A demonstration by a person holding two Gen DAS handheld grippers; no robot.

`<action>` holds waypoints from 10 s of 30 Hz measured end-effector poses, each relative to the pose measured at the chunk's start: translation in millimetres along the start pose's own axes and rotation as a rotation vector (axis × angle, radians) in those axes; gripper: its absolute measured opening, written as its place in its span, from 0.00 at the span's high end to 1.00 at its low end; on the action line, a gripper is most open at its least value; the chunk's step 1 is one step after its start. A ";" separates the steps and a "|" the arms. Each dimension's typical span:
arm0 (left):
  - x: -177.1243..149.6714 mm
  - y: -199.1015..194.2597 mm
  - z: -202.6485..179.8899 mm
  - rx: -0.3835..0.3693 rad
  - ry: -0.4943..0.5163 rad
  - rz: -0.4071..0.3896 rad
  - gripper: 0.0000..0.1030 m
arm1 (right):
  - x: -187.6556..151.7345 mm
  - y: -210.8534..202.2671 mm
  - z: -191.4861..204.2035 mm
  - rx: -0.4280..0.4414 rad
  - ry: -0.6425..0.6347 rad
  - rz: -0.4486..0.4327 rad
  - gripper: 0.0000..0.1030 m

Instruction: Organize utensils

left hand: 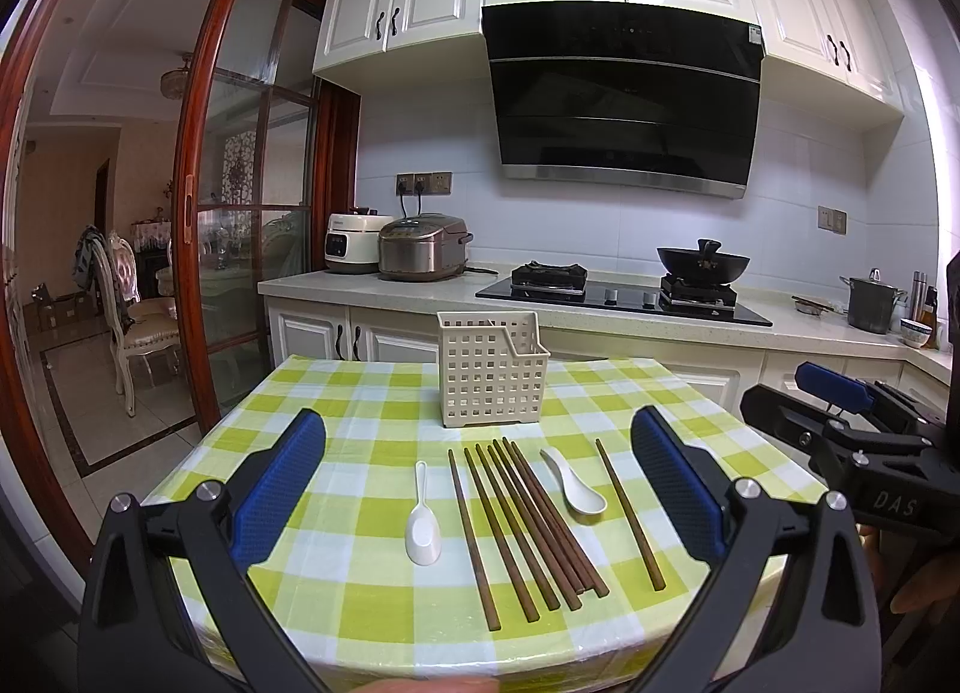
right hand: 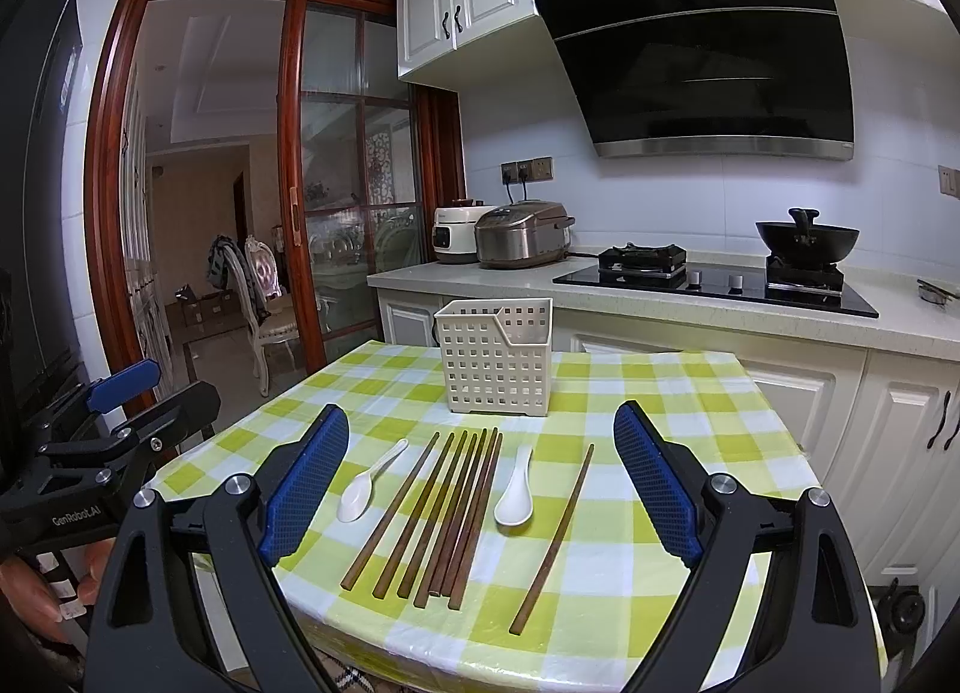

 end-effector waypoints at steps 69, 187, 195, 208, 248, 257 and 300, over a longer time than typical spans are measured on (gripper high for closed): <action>-112.1 267.6 15.9 0.027 0.169 0.699 0.13 | -88.4 260.6 -100.3 -0.037 0.241 0.688 0.66; -80.0 280.6 66.4 0.101 0.025 0.500 0.76 | -6.3 228.7 -93.7 0.015 0.201 0.378 0.82; -89.0 317.4 78.1 0.068 0.143 0.509 0.75 | -9.8 233.1 -84.8 0.013 0.203 0.389 0.82; -113.9 353.1 62.7 0.030 0.294 0.595 0.68 | -13.5 240.7 -76.6 0.009 0.197 0.409 0.82; -53.8 286.6 12.7 -0.070 0.220 0.390 1.00 | 3.2 202.6 -77.8 -0.003 0.195 0.332 0.82; -80.4 307.7 0.0 -0.113 0.239 0.502 0.71 | -1.6 206.3 -84.3 -0.006 0.209 0.344 0.82; -102.5 322.1 -36.6 -0.091 0.266 0.566 0.91 | -8.6 201.4 -109.4 0.004 0.260 0.331 0.82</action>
Point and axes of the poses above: each gripper's, at about its wrist camera, not at the fingertips, and y roughly the way its jaws point, z to its left, x to its top, the point moved 7 cm from there along y, roughly the way its jaws point, and after that the axes turned 14 degrees about x, right-handed, at the moved point
